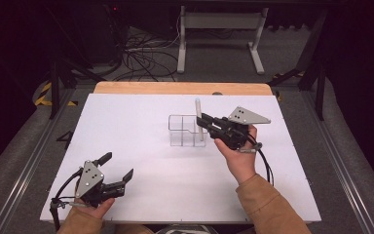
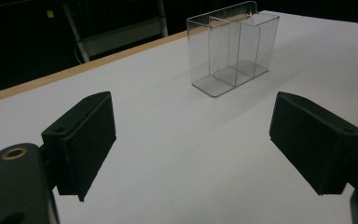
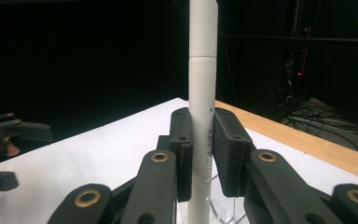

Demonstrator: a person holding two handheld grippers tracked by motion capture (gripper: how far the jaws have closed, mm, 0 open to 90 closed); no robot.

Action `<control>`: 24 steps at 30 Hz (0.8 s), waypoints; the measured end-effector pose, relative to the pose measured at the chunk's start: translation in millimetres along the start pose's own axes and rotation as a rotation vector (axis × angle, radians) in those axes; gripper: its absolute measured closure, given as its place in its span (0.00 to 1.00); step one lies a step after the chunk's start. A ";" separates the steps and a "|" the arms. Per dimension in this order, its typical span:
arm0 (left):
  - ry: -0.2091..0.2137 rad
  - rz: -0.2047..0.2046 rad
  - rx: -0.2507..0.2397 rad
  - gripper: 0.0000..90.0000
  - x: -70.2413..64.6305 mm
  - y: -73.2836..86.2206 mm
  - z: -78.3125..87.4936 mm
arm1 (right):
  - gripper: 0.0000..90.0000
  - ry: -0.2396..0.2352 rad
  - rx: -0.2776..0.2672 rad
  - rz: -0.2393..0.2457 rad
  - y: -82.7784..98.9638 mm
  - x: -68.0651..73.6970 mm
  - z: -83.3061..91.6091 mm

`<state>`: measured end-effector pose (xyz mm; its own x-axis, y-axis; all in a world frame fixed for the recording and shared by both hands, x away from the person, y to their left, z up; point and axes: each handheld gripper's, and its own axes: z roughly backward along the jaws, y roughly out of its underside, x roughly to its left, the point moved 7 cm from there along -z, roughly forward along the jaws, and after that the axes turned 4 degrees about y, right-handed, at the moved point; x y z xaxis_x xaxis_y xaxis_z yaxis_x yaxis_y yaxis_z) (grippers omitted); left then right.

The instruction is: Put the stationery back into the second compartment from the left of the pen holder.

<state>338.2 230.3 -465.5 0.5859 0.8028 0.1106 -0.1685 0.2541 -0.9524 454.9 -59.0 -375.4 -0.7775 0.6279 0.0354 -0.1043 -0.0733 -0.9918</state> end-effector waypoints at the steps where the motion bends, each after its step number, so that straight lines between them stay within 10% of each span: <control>1: 0.000 0.000 0.000 0.17 0.0 0.0 0.0 | 0.88 0.003 -0.003 -0.002 0.2 -0.9 -1.4; 24: 0.006 0.005 0.001 0.17 0.6 0.7 -0.6 | 0.88 0.079 -0.024 -0.019 1.7 -17.5 -30.4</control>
<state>338.9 230.6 -466.3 0.5896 0.8010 0.1042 -0.1721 0.2506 -0.9527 487.2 -46.6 -381.4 -0.7238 0.6886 0.0448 -0.1027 -0.0432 -0.9938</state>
